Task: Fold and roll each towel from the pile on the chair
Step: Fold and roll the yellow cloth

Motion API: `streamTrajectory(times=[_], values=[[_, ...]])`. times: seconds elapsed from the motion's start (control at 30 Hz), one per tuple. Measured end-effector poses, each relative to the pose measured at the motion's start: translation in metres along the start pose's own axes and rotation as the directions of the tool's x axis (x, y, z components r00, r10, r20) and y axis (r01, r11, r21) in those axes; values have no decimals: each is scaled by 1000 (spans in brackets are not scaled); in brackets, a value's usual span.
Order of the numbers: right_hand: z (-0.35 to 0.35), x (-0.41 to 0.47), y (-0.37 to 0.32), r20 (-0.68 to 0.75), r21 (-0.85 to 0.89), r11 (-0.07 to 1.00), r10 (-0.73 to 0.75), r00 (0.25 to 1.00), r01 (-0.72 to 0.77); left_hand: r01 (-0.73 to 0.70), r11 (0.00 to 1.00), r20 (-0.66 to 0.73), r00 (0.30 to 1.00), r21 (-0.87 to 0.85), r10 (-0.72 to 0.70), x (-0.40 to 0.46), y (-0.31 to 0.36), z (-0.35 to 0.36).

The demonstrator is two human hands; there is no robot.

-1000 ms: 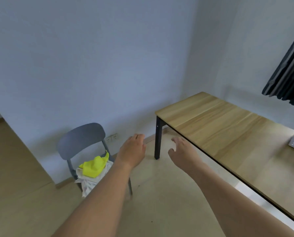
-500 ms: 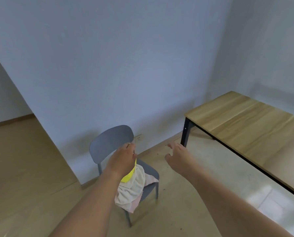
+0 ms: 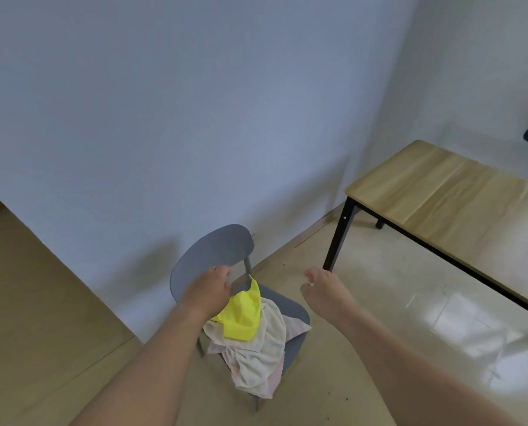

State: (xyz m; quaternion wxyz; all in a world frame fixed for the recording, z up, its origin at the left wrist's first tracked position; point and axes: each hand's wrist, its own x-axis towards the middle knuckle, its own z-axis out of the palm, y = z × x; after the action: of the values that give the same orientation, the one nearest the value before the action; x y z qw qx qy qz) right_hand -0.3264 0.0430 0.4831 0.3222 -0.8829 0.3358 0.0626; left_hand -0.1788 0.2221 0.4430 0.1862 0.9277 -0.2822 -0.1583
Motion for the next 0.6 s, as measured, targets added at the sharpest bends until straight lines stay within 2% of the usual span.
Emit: streamTrajectory(times=[0.1,0.17,0.27,0.37,0.47,0.6], values=[[20,42,1,15,52,998,28,999,-29,95,983,-6,995,-158,-97,28,-13,13],[45,79,5,34,68,996,60,998,-63,155,954,54,988,-256,-147,53,-26,34],[101,153,20,69,100,988,111,991,-118,206,937,186,970,-284,-157,108,-62,85],[183,242,46,88,104,983,145,986,-154,252,929,237,953,-270,-189,181,-117,166],[263,330,76,79,116,980,156,985,-164,270,920,208,954,-285,-216,244,-157,240],[349,416,109,91,141,978,141,986,-153,263,916,97,965,-302,-245,298,-188,320]])
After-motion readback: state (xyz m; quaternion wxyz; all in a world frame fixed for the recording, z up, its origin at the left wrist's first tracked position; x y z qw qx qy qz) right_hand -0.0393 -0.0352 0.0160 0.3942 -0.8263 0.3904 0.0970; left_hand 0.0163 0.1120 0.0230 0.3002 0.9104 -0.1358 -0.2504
